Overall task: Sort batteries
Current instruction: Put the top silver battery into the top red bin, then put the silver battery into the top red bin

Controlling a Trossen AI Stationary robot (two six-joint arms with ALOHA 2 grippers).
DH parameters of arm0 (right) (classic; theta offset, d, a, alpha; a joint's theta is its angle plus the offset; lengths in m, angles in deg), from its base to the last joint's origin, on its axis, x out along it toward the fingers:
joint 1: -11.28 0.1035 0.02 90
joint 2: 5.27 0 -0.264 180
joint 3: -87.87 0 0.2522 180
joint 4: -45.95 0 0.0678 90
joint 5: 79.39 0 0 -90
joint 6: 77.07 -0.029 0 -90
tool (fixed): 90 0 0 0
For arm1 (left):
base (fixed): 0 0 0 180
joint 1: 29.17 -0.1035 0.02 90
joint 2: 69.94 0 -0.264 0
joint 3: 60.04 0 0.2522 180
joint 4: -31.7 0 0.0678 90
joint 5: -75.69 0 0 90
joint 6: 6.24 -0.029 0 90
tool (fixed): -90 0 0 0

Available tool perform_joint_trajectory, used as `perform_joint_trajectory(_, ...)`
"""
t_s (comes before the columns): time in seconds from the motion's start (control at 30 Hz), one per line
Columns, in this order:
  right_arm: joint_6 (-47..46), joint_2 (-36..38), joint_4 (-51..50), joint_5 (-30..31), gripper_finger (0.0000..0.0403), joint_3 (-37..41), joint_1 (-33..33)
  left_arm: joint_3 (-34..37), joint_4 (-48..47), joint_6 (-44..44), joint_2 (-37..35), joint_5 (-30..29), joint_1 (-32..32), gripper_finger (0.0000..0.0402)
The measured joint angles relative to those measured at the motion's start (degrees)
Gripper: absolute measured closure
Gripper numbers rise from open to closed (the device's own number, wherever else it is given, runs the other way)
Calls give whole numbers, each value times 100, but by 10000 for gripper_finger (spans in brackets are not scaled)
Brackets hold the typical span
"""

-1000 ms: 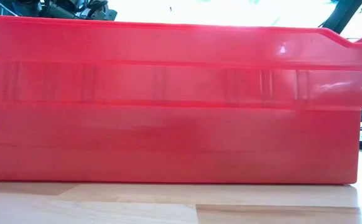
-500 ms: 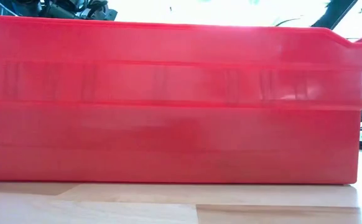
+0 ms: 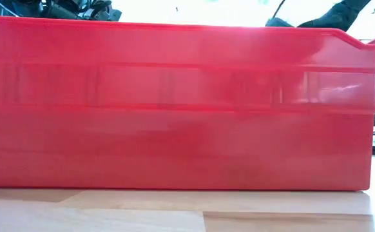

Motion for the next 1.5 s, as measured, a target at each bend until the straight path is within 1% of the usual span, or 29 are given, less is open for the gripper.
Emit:
perform_joint_trajectory(0.13, 915, -19, 1750, -203, 368, -36, -61, 0, 0, -2, 0, 0, 2, 154)
perform_joint_trajectory(0.17, 1083, -27, 1901, -265, 368, -107, -67, 0, 2, -2, 0, 0, 0, 154)
perform_joint_trajectory(0.3, 1599, -243, 1685, -420, 368, -590, -183, 0, 7, 0, 0, -1, 2, 154)
perform_joint_trajectory(0.47, 2242, -842, 1659, -975, 368, -1303, -341, 0, 47, 0, 17, -1, -4, 154)
perform_joint_trajectory(0.53, 2559, -1071, 1637, -1143, 357, -1569, -378, 0, 40, 0, 22, 0, -4, 154)
perform_joint_trajectory(0.63, 2805, -1357, 1302, -1231, 309, -2017, -401, 0, 39, 1, 35, 0, -4, 154)
perform_joint_trajectory(0.73, 3139, -1510, 755, -1209, 260, -2480, -401, 0, 40, 2, 35, 0, -4, 154)
perform_joint_trajectory(0.8, 3482, -1526, 351, -1178, 233, -2735, -406, 0, 33, 31, 35, 0, -4, 154)
perform_joint_trajectory(0.87, 3825, -1520, 57, -1170, 216, -2983, -421, 0, 17, 37, 35, 0, -4, 154)
perform_joint_trajectory(0.97, 4152, -1399, -831, -1339, 207, -3347, -476, 0, 9, 37, 35, 0, -4, 154)
perform_joint_trajectory(1.07, 4431, -1215, -1697, -1219, 205, -3481, -447, 0, 4, 37, 35, 0, -4, 154)
perform_joint_trajectory(1.13, 4417, -1077, -2058, -1097, 205, -3352, -351, 0, 3, 39, 35, 1, -4, 154)
perform_joint_trajectory(1.3, 3792, -659, -2799, -1220, 205, -2686, 229, 0, -4, 42, 35, 2, -4, 154)
perform_joint_trajectory(1.37, 3268, -562, -3136, -1560, 204, -2431, 538, 0, 0, 28, 35, 2, -4, 154)
perform_joint_trajectory(1.43, 2778, -527, -3526, -2218, 204, -2288, 841, 0, 2, 8, 35, 0, -4, 154)
perform_joint_trajectory(1.5, 2462, -518, -4188, -2807, 204, -2249, 1132, 0, 2, 7, 37, 0, -4, 154)
